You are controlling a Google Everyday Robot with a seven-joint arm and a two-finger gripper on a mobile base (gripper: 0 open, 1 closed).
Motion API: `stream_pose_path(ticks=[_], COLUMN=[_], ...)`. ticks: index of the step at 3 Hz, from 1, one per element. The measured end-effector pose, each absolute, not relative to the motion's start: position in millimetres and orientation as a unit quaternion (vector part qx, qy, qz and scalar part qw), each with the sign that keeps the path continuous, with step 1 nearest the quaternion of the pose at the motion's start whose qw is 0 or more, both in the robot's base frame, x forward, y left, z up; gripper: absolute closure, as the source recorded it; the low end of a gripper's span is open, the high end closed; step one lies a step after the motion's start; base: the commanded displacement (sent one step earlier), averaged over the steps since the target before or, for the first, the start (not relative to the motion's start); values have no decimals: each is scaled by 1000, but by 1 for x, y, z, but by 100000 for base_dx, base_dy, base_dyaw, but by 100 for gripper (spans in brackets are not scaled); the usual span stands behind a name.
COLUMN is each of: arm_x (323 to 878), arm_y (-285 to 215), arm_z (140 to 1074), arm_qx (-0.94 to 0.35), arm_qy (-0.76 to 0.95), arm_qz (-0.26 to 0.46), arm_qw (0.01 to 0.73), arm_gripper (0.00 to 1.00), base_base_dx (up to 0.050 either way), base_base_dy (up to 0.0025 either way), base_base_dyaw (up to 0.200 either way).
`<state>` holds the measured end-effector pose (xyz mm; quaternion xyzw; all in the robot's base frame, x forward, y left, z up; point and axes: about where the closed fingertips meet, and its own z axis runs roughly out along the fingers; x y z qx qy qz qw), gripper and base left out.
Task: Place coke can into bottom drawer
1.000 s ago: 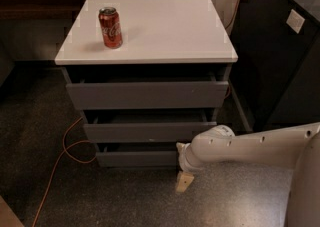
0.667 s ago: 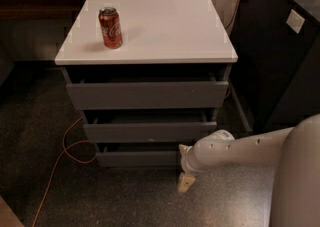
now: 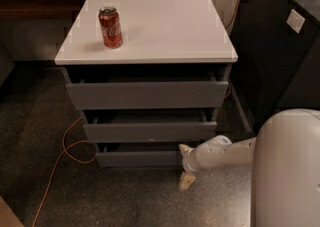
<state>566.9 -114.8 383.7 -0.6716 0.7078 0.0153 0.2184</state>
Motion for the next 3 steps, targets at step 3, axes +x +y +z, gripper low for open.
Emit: stream_pose_path(ticks=[3], arm_x=[627], arm_y=[-125], arm_z=[306], arm_qx=[-679], arm_qy=[688], arm_qz=[37], arm_qw=[254], arm_gripper=[0], base_base_dx=[0], base_base_dy=[0], base_base_dyaw=[0])
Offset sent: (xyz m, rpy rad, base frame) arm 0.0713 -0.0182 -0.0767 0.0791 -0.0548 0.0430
